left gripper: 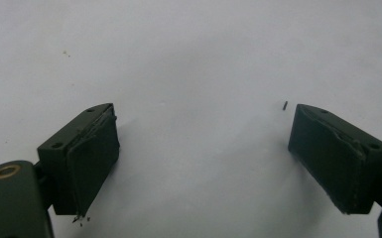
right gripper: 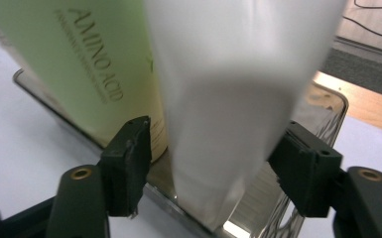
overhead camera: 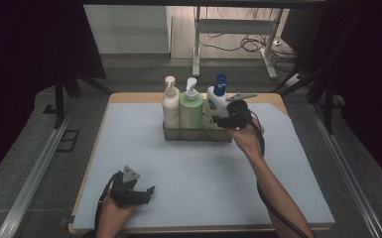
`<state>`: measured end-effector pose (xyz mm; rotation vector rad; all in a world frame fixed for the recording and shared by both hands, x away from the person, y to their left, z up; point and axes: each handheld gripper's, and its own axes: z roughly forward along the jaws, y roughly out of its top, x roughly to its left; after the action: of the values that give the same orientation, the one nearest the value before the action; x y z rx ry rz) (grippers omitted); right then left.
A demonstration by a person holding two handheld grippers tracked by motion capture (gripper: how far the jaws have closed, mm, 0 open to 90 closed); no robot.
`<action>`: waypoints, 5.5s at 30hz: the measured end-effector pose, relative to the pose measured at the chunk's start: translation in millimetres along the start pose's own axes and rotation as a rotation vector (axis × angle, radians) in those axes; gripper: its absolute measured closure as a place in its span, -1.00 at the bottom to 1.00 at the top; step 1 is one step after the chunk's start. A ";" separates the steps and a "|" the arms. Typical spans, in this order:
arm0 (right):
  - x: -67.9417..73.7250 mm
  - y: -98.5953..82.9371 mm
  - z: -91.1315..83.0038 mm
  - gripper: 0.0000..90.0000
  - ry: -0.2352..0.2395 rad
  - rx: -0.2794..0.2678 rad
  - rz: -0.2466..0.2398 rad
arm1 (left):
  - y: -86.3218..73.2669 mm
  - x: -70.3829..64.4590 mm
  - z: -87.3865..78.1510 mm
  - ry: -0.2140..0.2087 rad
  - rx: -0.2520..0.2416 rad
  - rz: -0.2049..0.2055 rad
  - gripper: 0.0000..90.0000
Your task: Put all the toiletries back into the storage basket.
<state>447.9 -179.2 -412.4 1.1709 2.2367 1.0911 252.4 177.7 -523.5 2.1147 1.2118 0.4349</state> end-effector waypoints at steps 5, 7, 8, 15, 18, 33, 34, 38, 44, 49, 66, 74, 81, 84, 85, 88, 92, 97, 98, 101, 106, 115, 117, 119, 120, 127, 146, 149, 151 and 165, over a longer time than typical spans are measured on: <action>-3.0 -10.3 -9.8 -0.01 0.016 0.008 0.013 | 0.0 -0.1 0.0 0.000 0.000 0.000 -0.73; -3.5 -12.0 -11.2 0.01 0.017 0.015 0.018 | 0.0 -0.1 0.0 0.000 0.000 0.000 -0.73; -3.8 -13.8 -12.0 0.05 0.015 0.018 0.023 | 0.0 -0.1 0.0 0.001 0.000 0.000 -0.73; -10.1 -25.8 -23.0 0.38 -0.015 0.018 0.029 | 0.0 -0.2 0.0 0.001 0.000 0.000 -0.73; -16.3 -29.0 -26.5 0.57 -0.025 0.001 0.057 | 0.1 -0.2 0.0 0.001 0.001 0.000 -0.73; -30.2 -24.5 -2.4 0.98 -0.097 -0.014 0.061 | 0.1 -0.2 0.0 0.001 0.001 0.000 -0.73; -30.2 -24.5 -2.4 0.98 -0.097 -0.014 0.061 | 0.1 -0.2 0.0 0.001 0.001 0.000 -0.73; -32.5 -25.0 5.6 0.98 -0.096 0.017 0.071 | 0.1 -0.1 0.0 0.001 0.001 0.000 -0.73; -33.5 -26.6 15.6 0.98 -0.084 0.032 0.084 | 0.1 -0.1 0.0 0.001 0.001 0.000 -0.73; -28.3 -27.2 22.9 0.98 -0.076 0.046 0.072 | 0.1 0.0 0.0 0.000 0.001 0.001 -0.73; -19.5 -30.0 32.4 0.98 -0.048 0.071 0.076 | 0.2 0.0 0.1 0.000 0.001 0.000 -0.73; -13.4 -30.3 35.3 0.98 -0.038 0.077 0.071 | 0.2 0.1 0.1 -0.001 0.001 0.000 -0.73; -10.7 -29.6 35.2 0.98 -0.012 0.080 0.067 | 0.2 0.1 0.1 -0.001 0.001 0.000 -0.73; -8.2 -28.9 35.3 0.98 -0.029 0.081 0.054 | 0.3 0.1 0.1 -0.001 0.001 0.000 -0.73; -8.6 -29.0 35.1 0.98 -0.026 0.080 0.057 | 0.3 0.1 0.1 -0.001 0.001 0.000 -0.73; -8.1 -29.3 33.9 0.99 -0.024 0.080 0.057 | 0.3 0.1 0.1 -0.001 0.001 -0.001 -0.73; -7.4 -28.9 31.7 0.99 -0.018 0.079 0.054 | 0.3 0.1 0.1 -0.001 0.001 0.000 -0.73; -5.2 -25.7 25.6 0.99 0.007 0.064 0.047 | 0.3 0.1 0.1 0.000 0.002 0.000 -0.73; -4.1 -24.8 24.4 0.99 0.012 0.064 0.046 | 0.3 0.1 0.1 0.000 0.002 0.000 -0.73; -1.0 -23.0 21.9 0.99 0.017 0.064 0.031 | 0.3 0.1 0.1 0.000 0.002 0.000 -0.73; -0.1 -22.2 19.6 0.99 0.028 0.063 0.031 | 0.4 0.0 0.2 0.000 0.002 0.000 -0.73; 0.4 -22.8 18.9 0.99 0.038 0.064 0.026 | 0.4 -0.1 0.2 0.001 0.002 -0.001 -0.73; 0.1 -23.2 18.9 0.98 0.042 0.062 0.028 | 0.4 0.0 0.2 0.000 0.002 0.000 -0.73; -0.7 -23.6 18.7 0.98 0.048 0.060 0.031 | 0.4 0.0 0.2 0.000 0.002 -0.001 -0.73; -1.1 -23.8 18.5 0.88 0.041 0.060 0.029 | 0.4 0.0 0.2 0.000 0.002 0.000 -0.73; -4.6 -25.5 15.8 0.61 0.022 0.050 0.029 | 0.3 -0.1 0.2 -0.001 0.001 -0.001 -0.73; -9.2 -29.6 -5.2 -0.21 0.042 0.017 0.003 | 0.2 0.0 0.2 -0.001 0.000 -0.001 -0.73; -10.6 -30.5 -9.3 -0.32 0.062 0.008 0.015 | 0.2 0.0 0.2 -0.001 0.000 -0.001 -0.73; -10.8 -31.2 -12.5 -0.36 0.069 0.003 0.019 | 0.2 0.0 0.2 -0.001 0.000 -0.001 -0.73; -6.8 -39.2 -30.4 -0.87 0.093 0.027 -0.048 | 0.2 0.0 0.2 0.000 0.000 0.000 -0.73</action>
<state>412.3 -212.4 -424.2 1.0923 2.3443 1.1220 252.6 177.5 -523.5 2.1147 1.2120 0.4341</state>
